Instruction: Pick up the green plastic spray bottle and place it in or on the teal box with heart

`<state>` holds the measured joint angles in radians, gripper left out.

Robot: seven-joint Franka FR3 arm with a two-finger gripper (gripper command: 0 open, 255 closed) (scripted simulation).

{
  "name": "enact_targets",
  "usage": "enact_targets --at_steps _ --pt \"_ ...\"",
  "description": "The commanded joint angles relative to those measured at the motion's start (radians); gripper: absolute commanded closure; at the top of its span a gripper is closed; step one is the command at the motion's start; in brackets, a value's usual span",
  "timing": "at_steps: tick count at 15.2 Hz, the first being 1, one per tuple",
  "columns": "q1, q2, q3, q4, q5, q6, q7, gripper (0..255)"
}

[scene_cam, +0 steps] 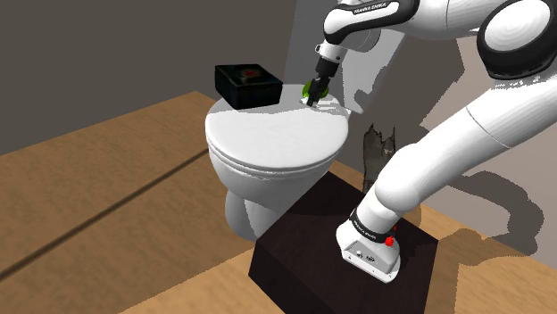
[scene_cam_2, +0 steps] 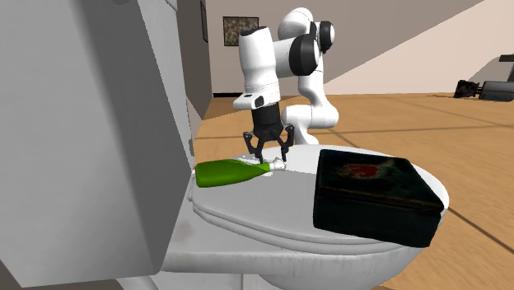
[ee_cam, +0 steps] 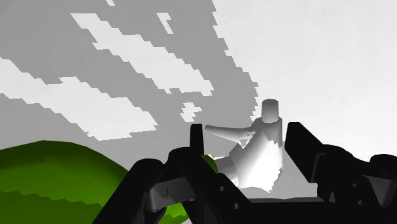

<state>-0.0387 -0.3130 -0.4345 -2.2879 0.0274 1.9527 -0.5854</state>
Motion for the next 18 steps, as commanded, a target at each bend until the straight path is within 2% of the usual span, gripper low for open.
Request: enact_targets --at_steps 1,9,18 --pt "0.000 0.000 0.000 0.000 0.000 0.000 0.000 255" --pt "0.000 0.000 0.000 0.000 0.000 0.000 0.000 255" --pt "0.001 -0.026 0.013 0.099 -0.007 -0.122 0.021 255"
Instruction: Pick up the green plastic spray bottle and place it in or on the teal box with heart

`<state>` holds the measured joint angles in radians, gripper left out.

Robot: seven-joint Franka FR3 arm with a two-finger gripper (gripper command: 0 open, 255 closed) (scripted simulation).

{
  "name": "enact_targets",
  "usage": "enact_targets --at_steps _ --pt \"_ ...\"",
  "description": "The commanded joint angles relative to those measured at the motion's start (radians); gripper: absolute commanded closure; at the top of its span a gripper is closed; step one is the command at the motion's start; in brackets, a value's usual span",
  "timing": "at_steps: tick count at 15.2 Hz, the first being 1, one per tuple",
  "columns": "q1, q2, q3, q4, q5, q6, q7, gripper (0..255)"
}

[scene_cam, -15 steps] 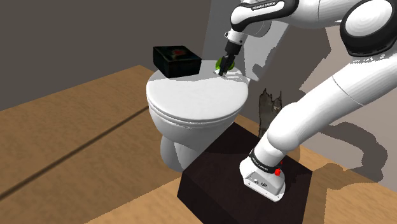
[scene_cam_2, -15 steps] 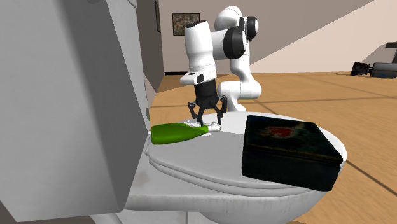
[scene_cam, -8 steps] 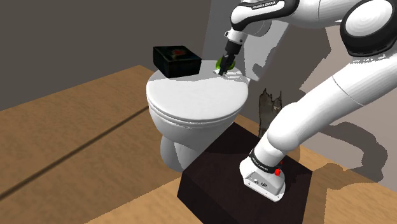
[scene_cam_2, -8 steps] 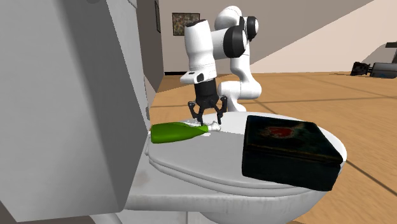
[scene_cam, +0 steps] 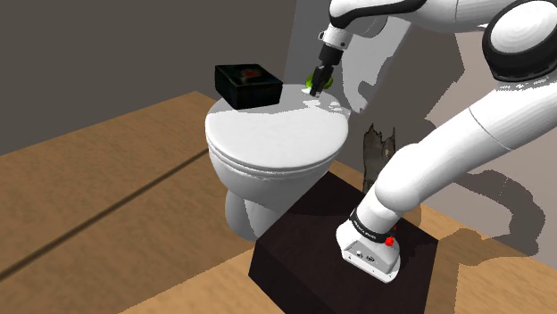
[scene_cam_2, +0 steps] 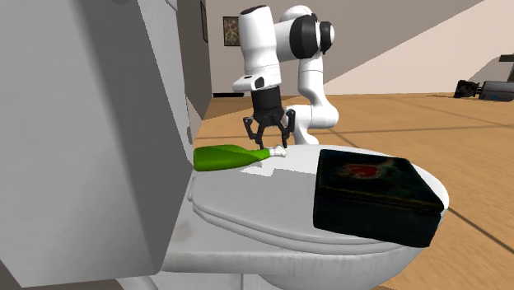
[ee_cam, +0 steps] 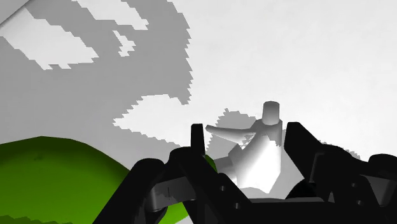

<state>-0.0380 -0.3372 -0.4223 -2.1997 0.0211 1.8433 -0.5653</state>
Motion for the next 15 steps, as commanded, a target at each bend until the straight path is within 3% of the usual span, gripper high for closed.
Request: enact_targets --at_steps 1,15 --pt "0.000 -0.003 0.002 0.023 -0.001 -0.026 0.003 255" --pt "0.007 -0.001 0.013 0.212 0.004 -0.212 0.024 255"
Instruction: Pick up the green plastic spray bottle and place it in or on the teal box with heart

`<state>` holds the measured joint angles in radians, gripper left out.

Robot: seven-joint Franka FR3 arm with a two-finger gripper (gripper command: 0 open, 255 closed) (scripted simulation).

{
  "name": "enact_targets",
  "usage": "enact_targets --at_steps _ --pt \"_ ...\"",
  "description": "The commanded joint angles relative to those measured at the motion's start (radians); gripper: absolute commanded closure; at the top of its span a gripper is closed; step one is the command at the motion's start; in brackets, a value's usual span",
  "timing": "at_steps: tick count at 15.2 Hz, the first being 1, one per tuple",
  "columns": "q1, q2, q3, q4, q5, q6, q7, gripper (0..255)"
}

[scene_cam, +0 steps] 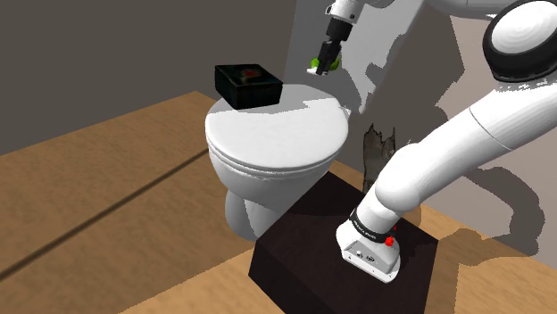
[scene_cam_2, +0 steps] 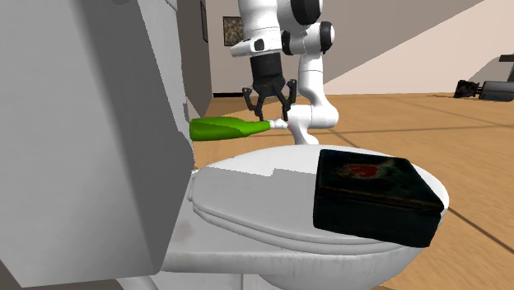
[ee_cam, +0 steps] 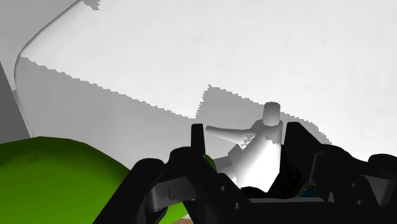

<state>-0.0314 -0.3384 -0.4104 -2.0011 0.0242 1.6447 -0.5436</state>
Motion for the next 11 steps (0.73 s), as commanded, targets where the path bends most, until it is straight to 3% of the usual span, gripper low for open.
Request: enact_targets --at_steps 1,9,11 --pt "0.002 0.002 0.002 0.029 0.001 -0.026 0.004 255" --pt "0.007 0.024 0.002 0.151 0.010 -0.128 0.010 255" --pt "0.024 0.028 0.034 0.151 0.023 -0.120 0.057 255"
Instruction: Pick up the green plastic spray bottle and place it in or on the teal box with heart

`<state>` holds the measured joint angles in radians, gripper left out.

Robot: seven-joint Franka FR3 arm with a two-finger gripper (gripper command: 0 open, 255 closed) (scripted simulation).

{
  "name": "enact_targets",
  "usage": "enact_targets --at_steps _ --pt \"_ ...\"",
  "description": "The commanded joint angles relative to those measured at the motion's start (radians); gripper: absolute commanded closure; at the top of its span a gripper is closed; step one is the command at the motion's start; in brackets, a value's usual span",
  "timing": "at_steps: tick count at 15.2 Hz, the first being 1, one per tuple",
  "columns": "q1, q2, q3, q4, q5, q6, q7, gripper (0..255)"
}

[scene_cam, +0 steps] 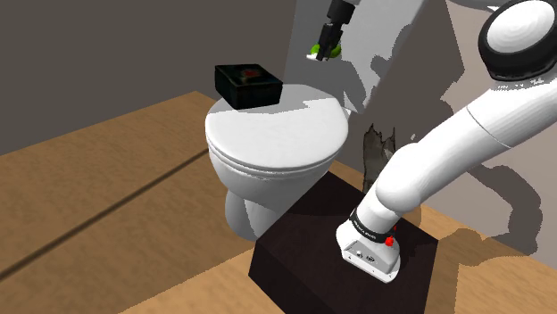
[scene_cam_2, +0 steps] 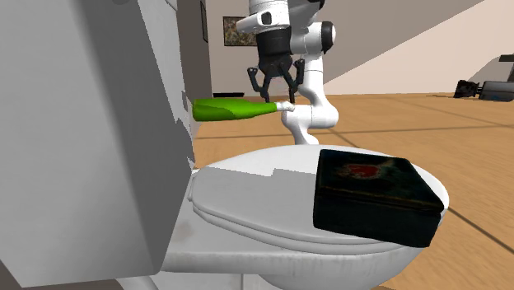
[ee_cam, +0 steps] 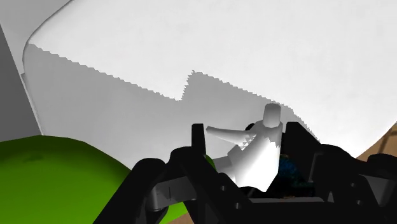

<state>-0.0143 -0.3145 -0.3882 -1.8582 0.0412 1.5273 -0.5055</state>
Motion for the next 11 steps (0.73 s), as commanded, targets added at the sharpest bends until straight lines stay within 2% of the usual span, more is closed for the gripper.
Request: enact_targets --at_steps 1,11 --pt "0.016 0.008 0.028 0.009 0.012 0.002 0.042 255" --pt "0.106 0.102 0.167 0.088 0.076 0.038 0.259 255"
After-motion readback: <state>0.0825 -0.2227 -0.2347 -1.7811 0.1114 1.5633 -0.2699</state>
